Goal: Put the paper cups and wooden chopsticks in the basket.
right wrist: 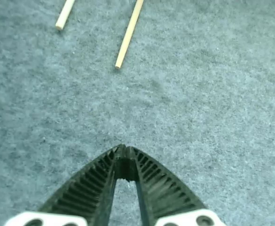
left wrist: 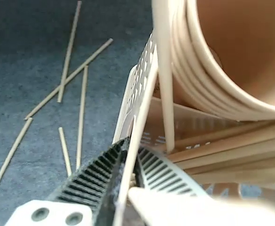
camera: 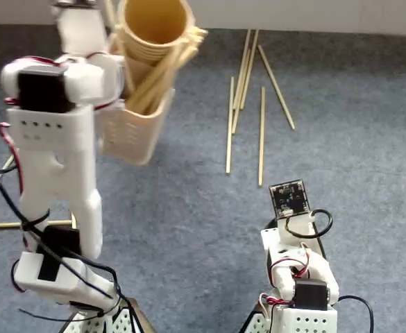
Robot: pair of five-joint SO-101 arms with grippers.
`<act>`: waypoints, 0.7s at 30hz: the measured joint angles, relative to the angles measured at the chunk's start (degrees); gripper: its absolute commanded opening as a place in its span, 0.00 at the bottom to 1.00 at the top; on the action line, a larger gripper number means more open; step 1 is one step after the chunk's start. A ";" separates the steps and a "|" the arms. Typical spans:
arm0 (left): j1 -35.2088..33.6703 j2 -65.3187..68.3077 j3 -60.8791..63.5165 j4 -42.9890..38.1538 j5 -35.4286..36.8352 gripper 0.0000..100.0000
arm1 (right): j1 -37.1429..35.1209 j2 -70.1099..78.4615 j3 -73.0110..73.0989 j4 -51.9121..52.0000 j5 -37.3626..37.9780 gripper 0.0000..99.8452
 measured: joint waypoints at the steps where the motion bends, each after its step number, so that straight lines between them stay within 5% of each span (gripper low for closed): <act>1: 1.32 0.00 0.88 0.00 0.26 0.00 | 0.00 0.00 0.00 0.00 0.00 0.01; 6: 2.46 0.00 12.66 -1.05 0.00 0.00 | 0.00 0.00 0.00 0.00 0.00 0.01; 15: 2.02 -1.23 44.40 -21.89 -3.52 0.00 | 0.00 0.00 0.00 0.00 0.00 0.01; 21: 5.19 -1.58 51.78 -25.32 -2.20 0.00 | 0.00 0.00 0.00 0.00 0.00 0.01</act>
